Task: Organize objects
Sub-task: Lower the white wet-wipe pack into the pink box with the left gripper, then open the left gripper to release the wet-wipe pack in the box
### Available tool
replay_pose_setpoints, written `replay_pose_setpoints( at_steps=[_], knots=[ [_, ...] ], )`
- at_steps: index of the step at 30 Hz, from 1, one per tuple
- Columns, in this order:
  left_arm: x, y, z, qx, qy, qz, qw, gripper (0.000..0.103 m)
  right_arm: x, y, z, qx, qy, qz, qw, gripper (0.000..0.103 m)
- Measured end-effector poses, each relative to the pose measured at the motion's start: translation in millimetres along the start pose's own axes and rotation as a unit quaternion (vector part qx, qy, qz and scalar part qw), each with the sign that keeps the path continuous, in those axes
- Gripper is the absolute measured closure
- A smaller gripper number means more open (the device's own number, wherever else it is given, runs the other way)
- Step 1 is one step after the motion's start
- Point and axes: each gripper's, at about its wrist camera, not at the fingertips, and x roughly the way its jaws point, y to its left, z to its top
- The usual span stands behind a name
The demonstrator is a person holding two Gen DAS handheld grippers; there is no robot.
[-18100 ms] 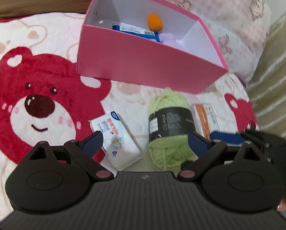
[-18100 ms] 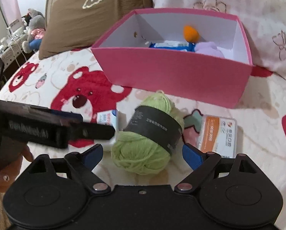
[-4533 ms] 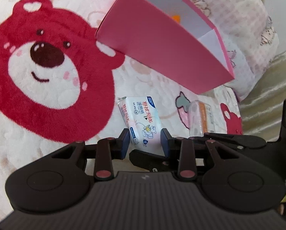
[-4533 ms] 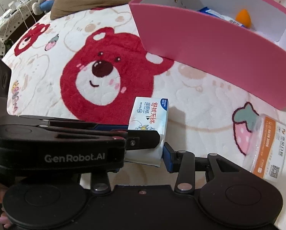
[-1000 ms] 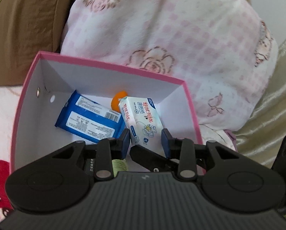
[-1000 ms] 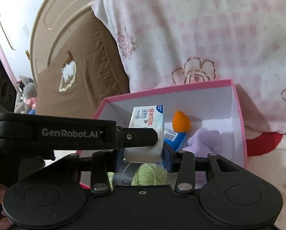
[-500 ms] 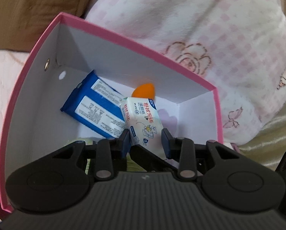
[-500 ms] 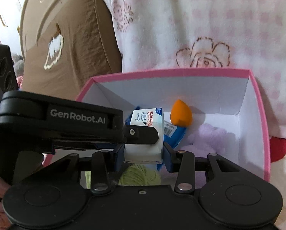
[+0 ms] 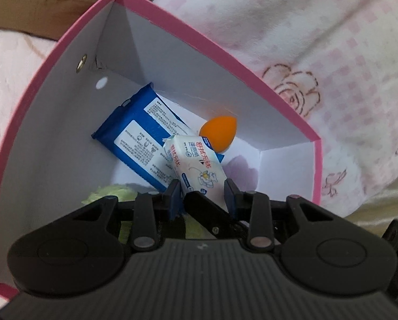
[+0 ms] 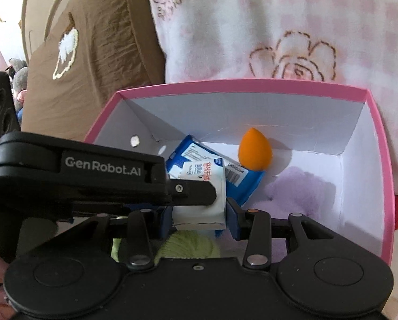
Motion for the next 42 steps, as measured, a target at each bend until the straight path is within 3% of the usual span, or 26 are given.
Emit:
replay_pose_setpoints(
  at_steps=[4,8,18,22,27,33,38,42],
  knots=[
    [1.2,-1.2,1.1,-0.009,0.0,0.014,0.9999,0.069,1.1,-0.5,0.9,-0.005,-0.003,-0.008,1.0,0.056],
    [-8.2,-7.2,-1.0,0.006,-0.005,0.038,0.9993,0.055,-2.3,-0.7,-2.1,-0.018,-0.008,-0.027,0.999,0.056],
    [-50.1,-25.9,-17.3,0.038,-0.031,0.07,0.9964,0.052,-44.8,-0.6,-15.8,-0.002,-0.031,-0.028,0.999,0.051],
    [-74.3,-28.6,-24.5,0.04,-0.047,0.05,0.9969,0.052,-71.0,12.8,-24.2,-0.017,-0.052,-0.022,0.998,0.048],
    [-99.9,-36.5,-34.4,0.061,-0.057,0.05,0.9953,0.052,-98.7,25.0,-34.4,-0.013,-0.066,-0.03,0.997,0.048],
    [-135.8,-47.0,-49.0,0.087,-0.044,0.055,0.9937,0.052,-130.7,44.0,-39.6,-0.033,-0.078,-0.024,0.996,0.043],
    [-175.1,-53.2,-54.3,0.105,-0.058,0.054,0.9913,0.045,-152.3,59.6,-40.2,-0.066,-0.062,-0.028,0.996,0.04],
    [-199.8,-59.6,-63.8,0.128,-0.062,0.06,0.988,0.04,-171.6,71.4,-40.0,-0.087,-0.067,-0.042,0.993,0.029]
  ],
)
